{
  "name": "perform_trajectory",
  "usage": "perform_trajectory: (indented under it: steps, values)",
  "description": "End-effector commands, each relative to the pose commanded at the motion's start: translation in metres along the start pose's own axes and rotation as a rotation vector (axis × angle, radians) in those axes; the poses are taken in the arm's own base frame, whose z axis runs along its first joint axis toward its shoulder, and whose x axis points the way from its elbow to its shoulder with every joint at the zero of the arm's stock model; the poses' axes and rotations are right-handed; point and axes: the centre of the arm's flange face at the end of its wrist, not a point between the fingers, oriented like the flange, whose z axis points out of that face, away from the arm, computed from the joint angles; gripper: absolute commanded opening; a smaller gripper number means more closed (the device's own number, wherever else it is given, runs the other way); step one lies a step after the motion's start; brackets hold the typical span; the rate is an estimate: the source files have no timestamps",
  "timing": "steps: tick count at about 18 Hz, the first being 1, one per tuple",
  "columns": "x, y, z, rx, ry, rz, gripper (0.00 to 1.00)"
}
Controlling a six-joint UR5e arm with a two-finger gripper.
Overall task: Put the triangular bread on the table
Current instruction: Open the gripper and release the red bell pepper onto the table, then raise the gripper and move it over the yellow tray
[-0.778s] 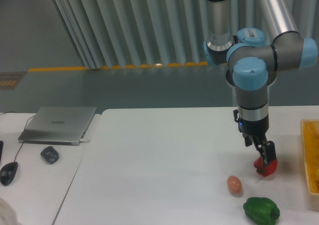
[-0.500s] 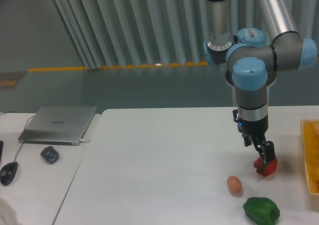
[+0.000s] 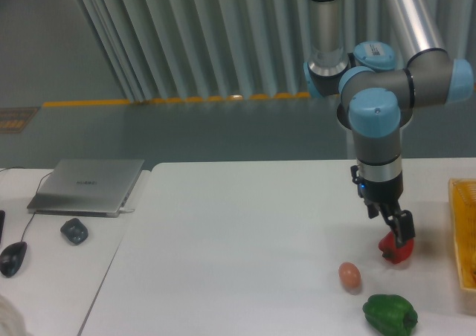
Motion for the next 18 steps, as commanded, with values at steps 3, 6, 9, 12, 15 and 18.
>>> perform_trajectory:
  steps: [3, 6, 9, 12, 15, 18]
  values:
    - [0.000, 0.000, 0.001, -0.003, 0.001, 0.028, 1.00]
    - [-0.003, 0.008, 0.002, -0.032, -0.003, 0.080, 1.00]
    - [-0.008, 0.020, 0.004, -0.072, -0.006, 0.150, 1.00]
    - [-0.012, 0.034, 0.005, -0.150, -0.006, 0.193, 1.00]
    - [-0.014, 0.046, 0.011, -0.202, 0.002, 0.168, 1.00]
    - [-0.026, 0.079, 0.015, -0.210, 0.022, 0.054, 1.00]
